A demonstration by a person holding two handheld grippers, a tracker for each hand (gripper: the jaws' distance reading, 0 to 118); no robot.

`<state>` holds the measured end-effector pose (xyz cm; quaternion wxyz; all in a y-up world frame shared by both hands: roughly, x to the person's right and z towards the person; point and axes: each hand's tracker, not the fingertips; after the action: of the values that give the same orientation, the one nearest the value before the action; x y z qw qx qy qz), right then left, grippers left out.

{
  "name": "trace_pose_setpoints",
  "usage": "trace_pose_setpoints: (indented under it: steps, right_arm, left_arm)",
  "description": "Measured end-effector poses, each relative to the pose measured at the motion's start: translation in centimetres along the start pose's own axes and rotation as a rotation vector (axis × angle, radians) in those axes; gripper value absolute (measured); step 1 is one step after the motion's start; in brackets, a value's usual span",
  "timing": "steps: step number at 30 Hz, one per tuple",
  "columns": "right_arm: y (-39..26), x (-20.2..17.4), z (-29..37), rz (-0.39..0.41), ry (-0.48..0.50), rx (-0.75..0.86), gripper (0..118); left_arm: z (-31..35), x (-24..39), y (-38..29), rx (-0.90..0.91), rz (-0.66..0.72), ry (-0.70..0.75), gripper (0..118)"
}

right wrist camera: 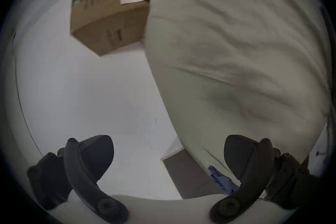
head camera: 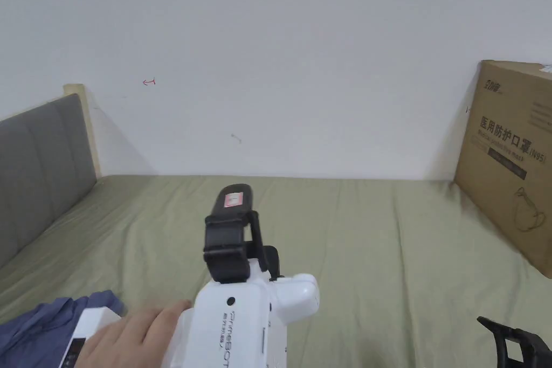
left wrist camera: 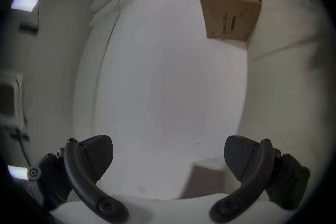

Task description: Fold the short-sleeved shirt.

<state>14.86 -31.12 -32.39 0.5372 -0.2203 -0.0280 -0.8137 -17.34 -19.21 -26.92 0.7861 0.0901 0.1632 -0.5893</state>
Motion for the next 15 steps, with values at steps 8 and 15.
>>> trace_pose_setpoints:
  steps: [8,15]
  right_arm:
    - [-5.0,-11.5,1.5,0.711,0.252,0.061,118]
    - [-15.3,-12.7,3.2,1.819,0.092,0.391,118]
  left_arm:
    - [-3.8,-9.7,-4.6,-0.257,1.048,-0.078,118]
    - [-2.5,-10.1,-7.5,-0.273,1.274,-0.062,118]
